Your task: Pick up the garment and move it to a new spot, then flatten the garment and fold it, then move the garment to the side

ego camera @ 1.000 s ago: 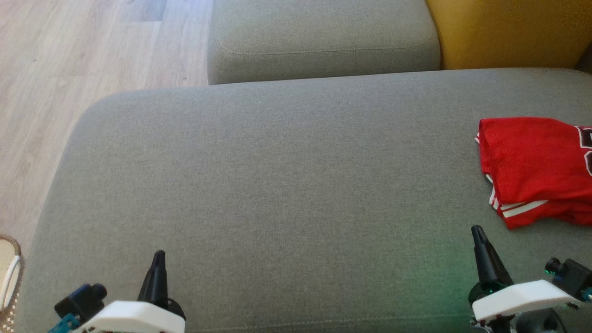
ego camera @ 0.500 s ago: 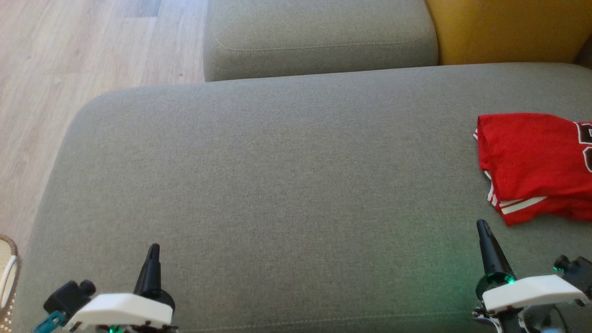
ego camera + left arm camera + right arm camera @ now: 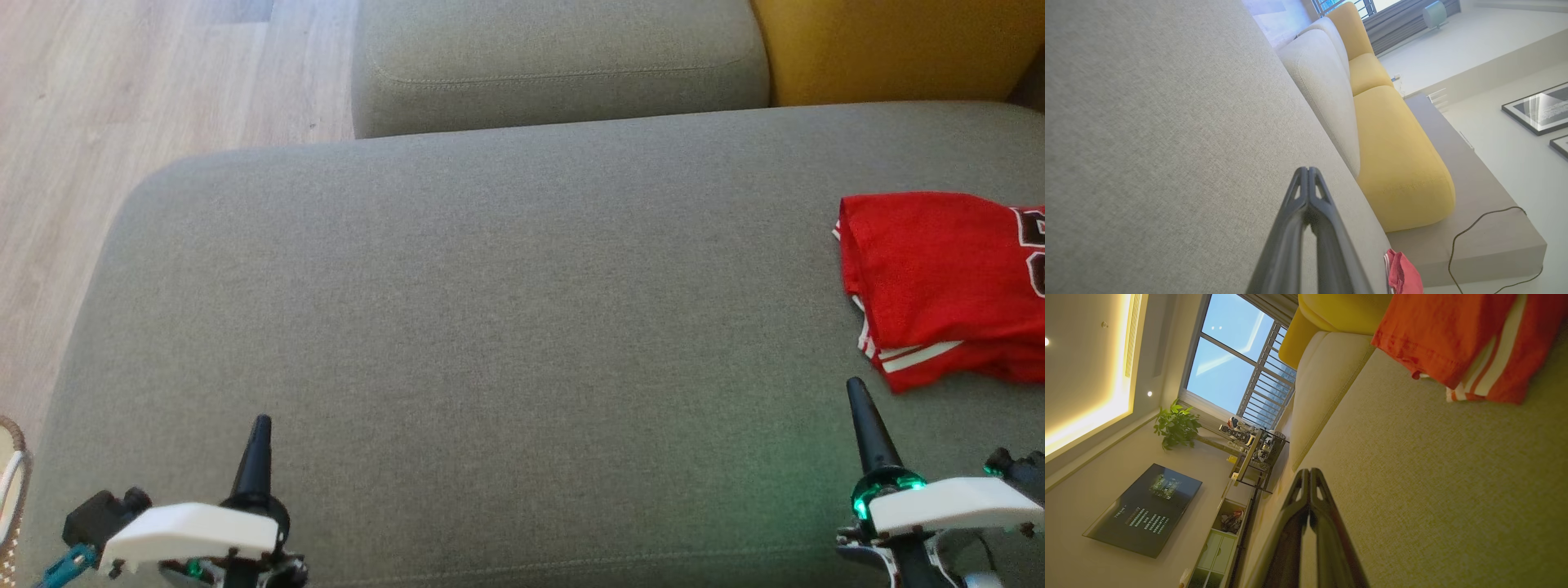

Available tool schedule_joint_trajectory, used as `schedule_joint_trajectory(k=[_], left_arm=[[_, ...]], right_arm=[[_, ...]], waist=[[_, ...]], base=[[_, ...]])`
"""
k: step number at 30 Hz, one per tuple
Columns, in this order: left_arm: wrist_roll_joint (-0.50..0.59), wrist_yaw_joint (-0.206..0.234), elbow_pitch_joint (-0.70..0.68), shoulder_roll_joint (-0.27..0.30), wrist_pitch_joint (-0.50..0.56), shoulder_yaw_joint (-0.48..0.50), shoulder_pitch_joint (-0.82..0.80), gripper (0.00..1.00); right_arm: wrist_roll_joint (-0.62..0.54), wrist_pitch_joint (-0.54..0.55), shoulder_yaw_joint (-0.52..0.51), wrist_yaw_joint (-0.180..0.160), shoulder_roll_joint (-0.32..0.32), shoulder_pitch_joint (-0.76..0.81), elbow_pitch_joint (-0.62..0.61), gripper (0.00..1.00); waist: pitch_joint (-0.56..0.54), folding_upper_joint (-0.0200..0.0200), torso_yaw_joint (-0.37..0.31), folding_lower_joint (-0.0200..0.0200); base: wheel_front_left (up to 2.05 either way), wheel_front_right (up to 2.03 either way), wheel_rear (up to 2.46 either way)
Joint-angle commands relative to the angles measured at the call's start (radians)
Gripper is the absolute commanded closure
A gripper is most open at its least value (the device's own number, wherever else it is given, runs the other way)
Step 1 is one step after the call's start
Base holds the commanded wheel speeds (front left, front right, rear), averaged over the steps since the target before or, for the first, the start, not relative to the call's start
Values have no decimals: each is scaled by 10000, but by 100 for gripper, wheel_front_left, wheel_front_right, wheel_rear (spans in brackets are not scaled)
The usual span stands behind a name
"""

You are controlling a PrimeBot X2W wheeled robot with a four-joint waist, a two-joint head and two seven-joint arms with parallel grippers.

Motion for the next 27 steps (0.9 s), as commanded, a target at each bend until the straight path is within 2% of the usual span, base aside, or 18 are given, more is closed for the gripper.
schedule_joint_trajectory(k=[1, 27], left_arm=[[-382, -149, -255, 177, 113, 384, -669, 100], [-3424, -583, 70, 160, 856, 1025, -1325, 100]], right_arm=[[394, 91, 76, -2, -92, -642, -291, 100], [3359, 817, -74, -3, -108, -1062, -185, 100]], waist=[[16, 0, -12, 0], [220, 0, -161, 0]], base=[[0, 0, 0], [0, 0, 0]])
